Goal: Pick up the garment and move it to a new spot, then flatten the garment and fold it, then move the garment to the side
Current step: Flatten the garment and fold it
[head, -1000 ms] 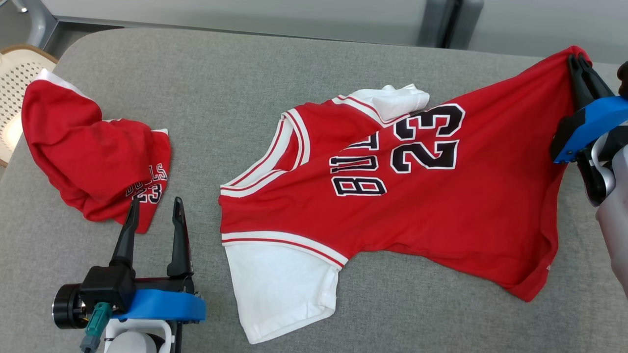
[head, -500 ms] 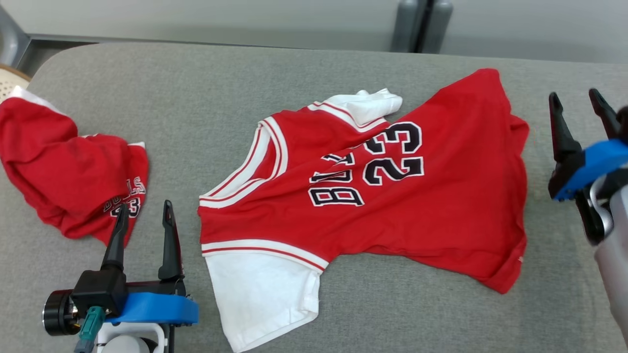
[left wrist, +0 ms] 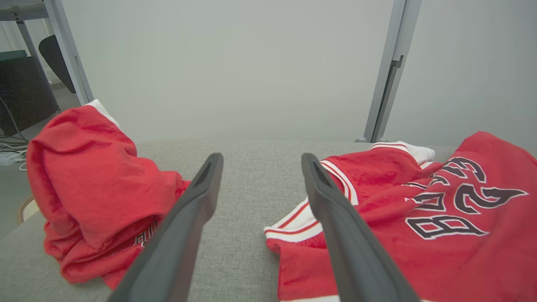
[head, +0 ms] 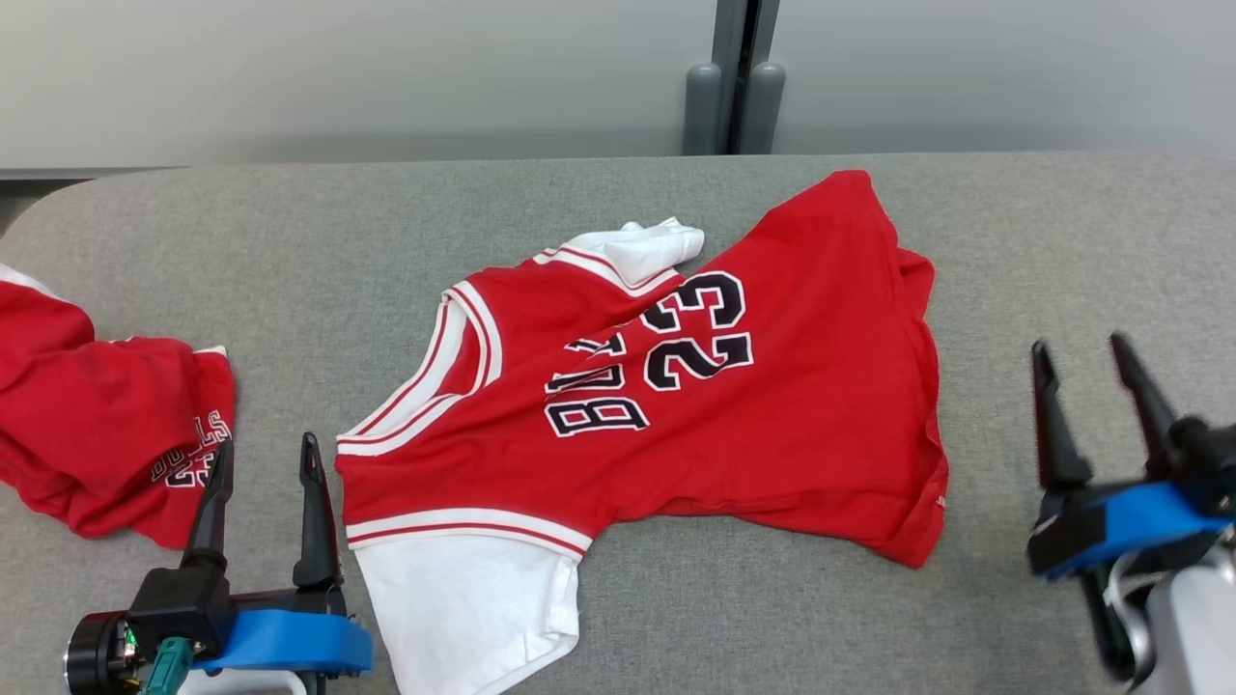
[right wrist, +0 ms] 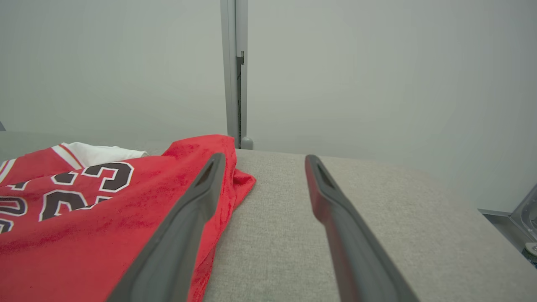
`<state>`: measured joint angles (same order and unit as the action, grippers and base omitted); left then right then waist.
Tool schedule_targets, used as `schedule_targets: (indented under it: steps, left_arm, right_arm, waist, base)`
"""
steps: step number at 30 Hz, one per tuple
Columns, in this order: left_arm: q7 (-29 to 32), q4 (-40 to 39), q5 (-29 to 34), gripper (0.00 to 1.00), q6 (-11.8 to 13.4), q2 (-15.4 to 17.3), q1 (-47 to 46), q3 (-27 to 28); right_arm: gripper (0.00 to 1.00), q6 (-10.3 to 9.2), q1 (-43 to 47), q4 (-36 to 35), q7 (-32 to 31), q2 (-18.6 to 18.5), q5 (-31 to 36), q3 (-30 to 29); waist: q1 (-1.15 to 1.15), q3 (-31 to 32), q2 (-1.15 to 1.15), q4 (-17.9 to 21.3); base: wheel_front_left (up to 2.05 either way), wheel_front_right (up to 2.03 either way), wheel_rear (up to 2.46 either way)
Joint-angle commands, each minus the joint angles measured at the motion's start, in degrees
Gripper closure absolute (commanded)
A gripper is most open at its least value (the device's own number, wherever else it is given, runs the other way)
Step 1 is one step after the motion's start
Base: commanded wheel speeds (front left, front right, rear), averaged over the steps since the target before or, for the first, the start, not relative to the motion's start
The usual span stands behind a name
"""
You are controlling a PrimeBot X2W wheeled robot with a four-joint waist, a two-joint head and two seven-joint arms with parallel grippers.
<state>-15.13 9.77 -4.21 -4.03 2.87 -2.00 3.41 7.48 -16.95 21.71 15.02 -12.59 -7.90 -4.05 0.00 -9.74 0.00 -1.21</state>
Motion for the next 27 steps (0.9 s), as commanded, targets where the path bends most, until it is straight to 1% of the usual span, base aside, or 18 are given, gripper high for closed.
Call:
schedule_targets:
  steps: [1, 7, 12, 17, 22, 27]
  left_arm:
    - [-0.01, -0.14, 0.32, 0.0, -0.07, 0.04, 0.38, 0.21]
    - [0.0, 0.04, 0.54, 0.0, -0.36, 0.05, 1.07, 0.1]
    - [-0.01, 0.32, 1.33, 0.0, -0.07, 0.05, 2.3, 0.08]
    - [-0.01, 0.86, 2.66, 0.0, -0.12, 0.2, 3.65, 0.1]
    - [0.0, 1.12, 3.92, 0.0, 0.55, 0.2, 4.93, -0.58]
    - [0.0, 1.29, 4.49, 0.0, 1.44, 0.37, 5.61, -1.14]
  right_arm:
    - [0.0, 0.03, 2.17, -1.07, 0.2, 0.9, 0.54, 0.24]
    - [0.0, 0.03, 10.63, -6.96, 0.2, 5.45, 2.3, 0.94]
    - [0.0, 0.03, 15.96, -11.14, 0.21, 7.65, 3.73, 0.56]
    - [0.0, 0.03, 19.38, -12.96, 0.2, 8.98, 5.04, 0.31]
    - [0.0, 0.03, 21.17, -12.51, 0.2, 9.53, 6.13, 0.66]
    - [0.0, 0.03, 21.95, -12.0, 0.2, 9.73, 5.59, 0.71]
  waist:
    - [0.0, 0.39, 0.0, 0.35]
    - [0.0, 1.45, 0.0, 0.39]
    - [0.0, 2.55, 0.0, 0.23]
    - [0.0, 3.74, 0.0, -0.06]
    - [0.0, 4.71, 0.0, -0.56]
    - [0.0, 5.3, 0.0, -0.78]
  base:
    - [0.0, 0.0, 0.0]
    - [0.0, 0.0, 0.0]
    - [0.0, 0.0, 0.0]
    - [0.0, 0.0, 0.0]
    - [0.0, 0.0, 0.0]
    - [0.0, 0.0, 0.0]
